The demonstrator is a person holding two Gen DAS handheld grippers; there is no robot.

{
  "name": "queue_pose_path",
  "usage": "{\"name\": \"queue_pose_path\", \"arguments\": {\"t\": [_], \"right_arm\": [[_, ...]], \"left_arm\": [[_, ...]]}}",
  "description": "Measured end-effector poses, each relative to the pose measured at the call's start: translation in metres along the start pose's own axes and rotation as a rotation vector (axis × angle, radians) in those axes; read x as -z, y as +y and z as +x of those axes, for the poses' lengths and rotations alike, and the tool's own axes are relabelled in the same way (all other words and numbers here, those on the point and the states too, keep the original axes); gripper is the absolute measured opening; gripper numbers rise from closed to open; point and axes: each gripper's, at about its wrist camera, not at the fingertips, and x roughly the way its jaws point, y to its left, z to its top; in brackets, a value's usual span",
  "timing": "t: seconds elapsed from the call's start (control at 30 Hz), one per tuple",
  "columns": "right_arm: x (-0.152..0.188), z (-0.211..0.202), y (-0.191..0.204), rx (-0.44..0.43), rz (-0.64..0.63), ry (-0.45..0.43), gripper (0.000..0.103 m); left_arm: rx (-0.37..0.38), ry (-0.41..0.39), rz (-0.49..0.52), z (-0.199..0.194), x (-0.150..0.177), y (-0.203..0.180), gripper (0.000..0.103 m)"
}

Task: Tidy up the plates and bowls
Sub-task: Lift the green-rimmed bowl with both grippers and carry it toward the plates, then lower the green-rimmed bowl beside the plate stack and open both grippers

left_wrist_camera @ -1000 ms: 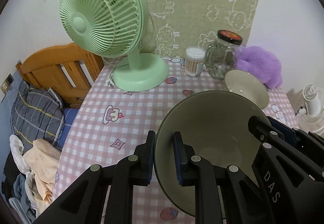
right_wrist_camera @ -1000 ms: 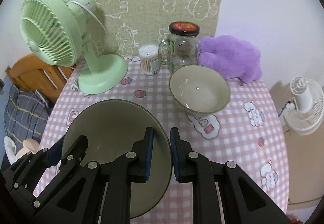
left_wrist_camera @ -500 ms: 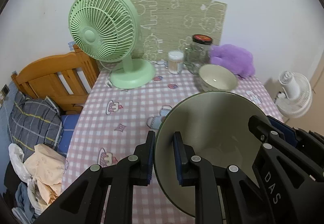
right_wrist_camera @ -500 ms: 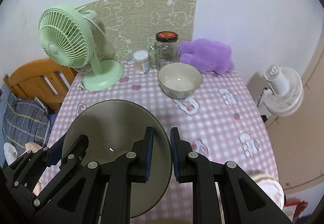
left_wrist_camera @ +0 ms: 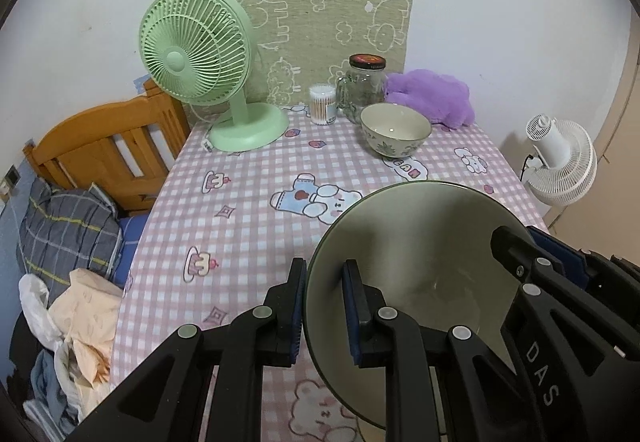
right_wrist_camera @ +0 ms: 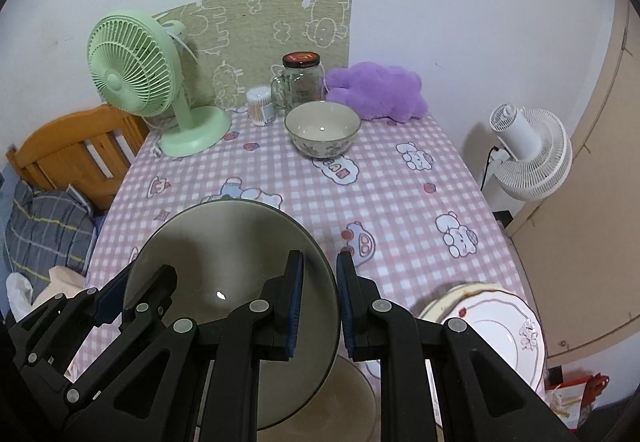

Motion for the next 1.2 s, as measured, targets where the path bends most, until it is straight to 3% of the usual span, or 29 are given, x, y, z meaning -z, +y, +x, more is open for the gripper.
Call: {"name": "queue_pose_path", "arguments": {"t": [0.63,1.2], "right_arm": [[0.061,-0.001,-0.04,-0.099,-0.066,0.112,0.02],[0.085,0.024,-0.033,-0.073,-0.065,0.185,0.02]], "left_arm": [[-0.079,0.104,-0.052,-0.009,0.066,-0.038,0.016],[-0.063,0.168,-0.029,0.019,0.087,-0.034,0.016]]}}
